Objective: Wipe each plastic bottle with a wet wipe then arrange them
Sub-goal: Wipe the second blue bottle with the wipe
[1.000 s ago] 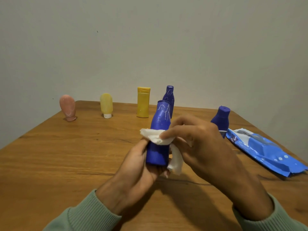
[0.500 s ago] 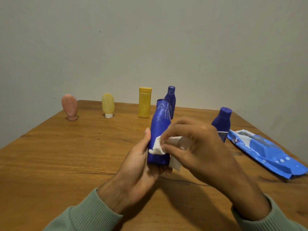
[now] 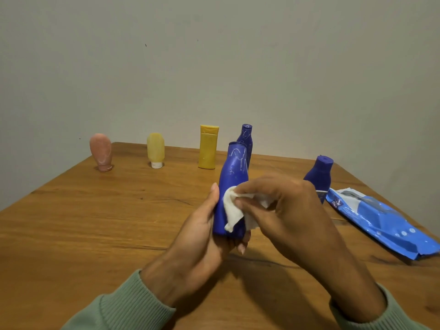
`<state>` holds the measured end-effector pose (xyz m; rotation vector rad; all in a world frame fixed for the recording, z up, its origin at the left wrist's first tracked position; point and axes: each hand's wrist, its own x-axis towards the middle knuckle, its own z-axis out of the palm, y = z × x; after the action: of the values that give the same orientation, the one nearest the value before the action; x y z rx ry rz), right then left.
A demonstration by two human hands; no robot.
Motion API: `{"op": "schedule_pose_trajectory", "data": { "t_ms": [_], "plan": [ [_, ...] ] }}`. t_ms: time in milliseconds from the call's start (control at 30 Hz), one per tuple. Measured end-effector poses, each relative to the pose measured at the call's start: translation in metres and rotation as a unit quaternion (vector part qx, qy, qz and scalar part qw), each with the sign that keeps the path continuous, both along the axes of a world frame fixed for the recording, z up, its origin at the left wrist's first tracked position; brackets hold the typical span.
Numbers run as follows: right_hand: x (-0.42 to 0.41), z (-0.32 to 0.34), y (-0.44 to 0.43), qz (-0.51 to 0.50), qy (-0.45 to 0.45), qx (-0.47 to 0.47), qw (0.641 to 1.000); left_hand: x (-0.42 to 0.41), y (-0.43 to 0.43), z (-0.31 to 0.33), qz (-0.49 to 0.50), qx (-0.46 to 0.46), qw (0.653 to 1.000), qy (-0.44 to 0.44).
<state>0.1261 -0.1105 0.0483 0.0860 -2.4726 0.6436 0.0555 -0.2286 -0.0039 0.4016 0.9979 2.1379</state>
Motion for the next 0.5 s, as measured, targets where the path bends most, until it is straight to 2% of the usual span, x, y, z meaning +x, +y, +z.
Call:
{"op": "schedule_pose_trajectory", "data": {
  "t_ms": [100, 200, 333, 500],
  "plan": [
    [0.0, -0.001, -0.003, 0.022, 0.007, -0.002, 1.0, -0.002, 0.001, -0.003, -0.005, 0.008, 1.0, -0.007],
    [-0.003, -0.004, 0.002, -0.012, 0.077, -0.012, 0.997, 0.0, 0.002, -0.003, -0.01, -0.028, 0.999, 0.042],
    [-0.006, -0.009, 0.004, -0.053, 0.121, -0.005, 0.991, 0.002, 0.0, -0.003, -0.027, -0.05, 0.997, 0.061],
    [-0.004, -0.008, 0.0, -0.028, 0.108, -0.012, 0.994, 0.004, 0.003, -0.002, 0.003, -0.042, 0.998, 0.043]
  ]
}}
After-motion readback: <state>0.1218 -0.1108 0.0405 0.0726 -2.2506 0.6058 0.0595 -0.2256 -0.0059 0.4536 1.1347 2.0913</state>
